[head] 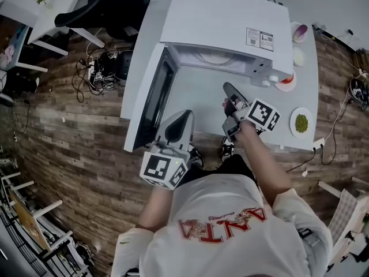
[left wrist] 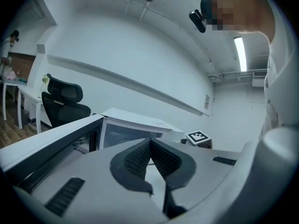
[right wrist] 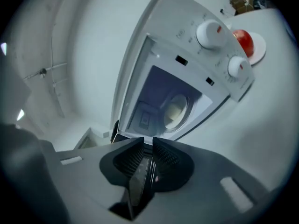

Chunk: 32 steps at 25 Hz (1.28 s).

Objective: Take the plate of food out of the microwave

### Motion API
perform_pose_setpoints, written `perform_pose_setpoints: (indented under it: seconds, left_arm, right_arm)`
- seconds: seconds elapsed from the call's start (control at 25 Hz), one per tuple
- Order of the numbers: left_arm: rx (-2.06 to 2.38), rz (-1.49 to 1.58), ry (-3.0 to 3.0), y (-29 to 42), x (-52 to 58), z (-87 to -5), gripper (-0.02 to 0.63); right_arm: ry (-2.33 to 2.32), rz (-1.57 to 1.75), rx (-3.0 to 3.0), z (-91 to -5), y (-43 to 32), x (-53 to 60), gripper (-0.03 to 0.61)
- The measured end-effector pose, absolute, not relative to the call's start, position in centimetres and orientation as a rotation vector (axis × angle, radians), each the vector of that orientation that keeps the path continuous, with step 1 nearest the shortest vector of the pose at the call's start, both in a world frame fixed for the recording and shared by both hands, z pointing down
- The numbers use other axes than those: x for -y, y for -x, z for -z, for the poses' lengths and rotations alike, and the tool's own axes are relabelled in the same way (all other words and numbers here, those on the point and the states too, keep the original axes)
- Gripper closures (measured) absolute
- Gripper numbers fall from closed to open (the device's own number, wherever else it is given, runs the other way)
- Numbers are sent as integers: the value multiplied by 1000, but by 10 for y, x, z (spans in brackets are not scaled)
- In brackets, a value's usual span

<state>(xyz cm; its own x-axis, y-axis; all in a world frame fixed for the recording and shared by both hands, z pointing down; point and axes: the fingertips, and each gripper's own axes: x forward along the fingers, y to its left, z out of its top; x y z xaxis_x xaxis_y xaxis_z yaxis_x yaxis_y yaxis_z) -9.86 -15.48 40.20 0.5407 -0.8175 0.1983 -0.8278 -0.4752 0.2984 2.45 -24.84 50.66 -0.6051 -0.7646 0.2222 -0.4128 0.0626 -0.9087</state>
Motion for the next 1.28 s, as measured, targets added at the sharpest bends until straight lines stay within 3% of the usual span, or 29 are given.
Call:
perform_pose_setpoints:
  seconds: [0.48, 1.28]
  left_arm:
    - [1259, -80, -2406, 98, 161, -423, 604]
    - [1239, -89, -2371, 98, 187, -434, 604]
  right_arm:
    - [1266, 1649, -1545, -575, -33, 314, 545]
    - [1304, 1693, -1362, -618, -36, 360, 546]
